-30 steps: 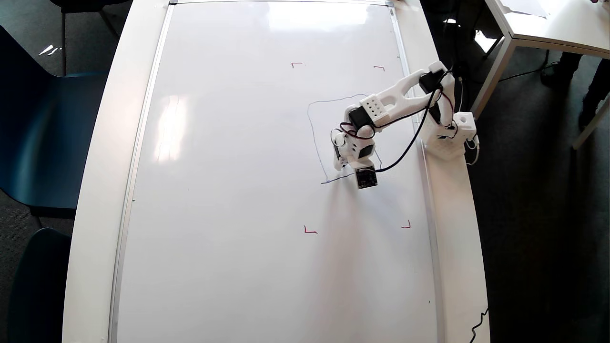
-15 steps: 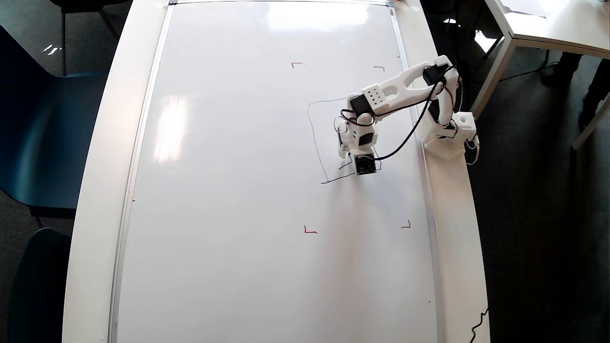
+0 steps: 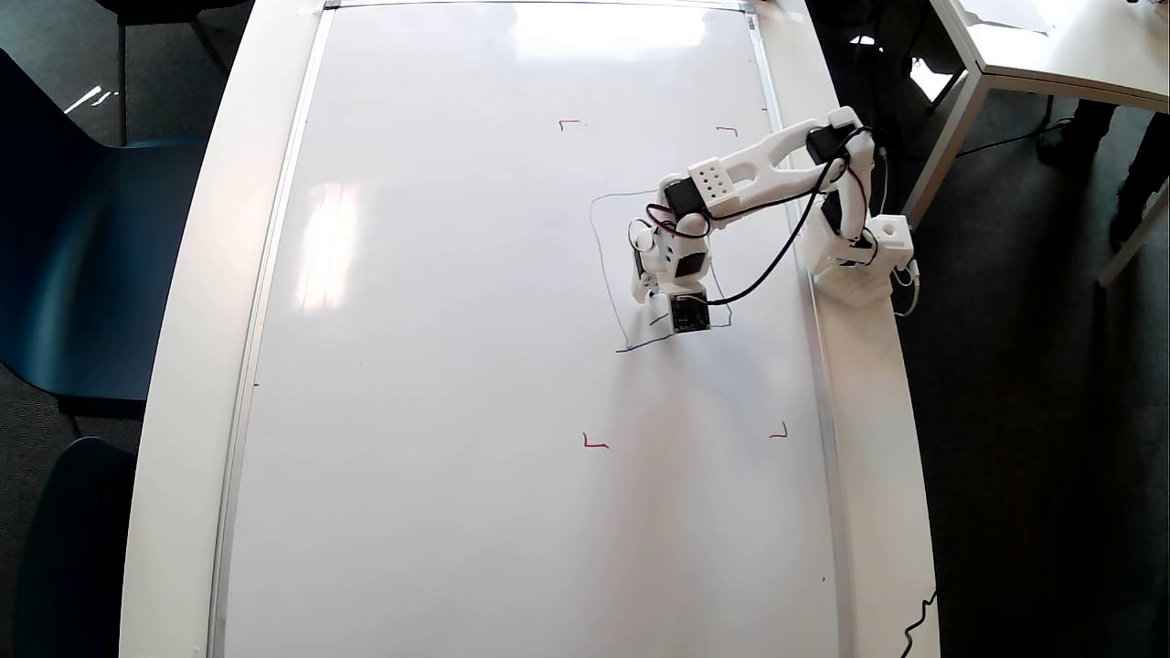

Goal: Draw on a whiteboard a robot head using a pen attached to the gripper

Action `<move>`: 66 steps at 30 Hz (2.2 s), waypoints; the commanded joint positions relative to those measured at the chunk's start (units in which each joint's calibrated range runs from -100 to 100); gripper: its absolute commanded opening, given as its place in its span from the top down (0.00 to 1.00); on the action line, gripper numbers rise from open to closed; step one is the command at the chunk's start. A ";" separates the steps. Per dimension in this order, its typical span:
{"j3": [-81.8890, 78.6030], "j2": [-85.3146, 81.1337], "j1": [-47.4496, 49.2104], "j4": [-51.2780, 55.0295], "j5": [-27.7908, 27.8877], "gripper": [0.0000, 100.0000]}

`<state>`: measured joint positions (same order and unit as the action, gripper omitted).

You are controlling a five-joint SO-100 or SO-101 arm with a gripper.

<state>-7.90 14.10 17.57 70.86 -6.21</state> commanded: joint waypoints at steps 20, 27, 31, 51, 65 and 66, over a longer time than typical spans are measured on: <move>3.59 -0.39 4.79 0.47 -0.82 0.85; 7.22 -6.01 1.62 2.38 0.95 0.78; 6.41 -6.68 -1.40 6.46 1.01 0.78; 4.50 -5.76 -19.52 7.07 2.88 0.78; 5.77 -1.82 -20.70 4.64 2.99 0.79; 5.95 -1.57 -20.78 4.03 3.05 0.79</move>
<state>-3.52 12.49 -2.34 76.86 -3.41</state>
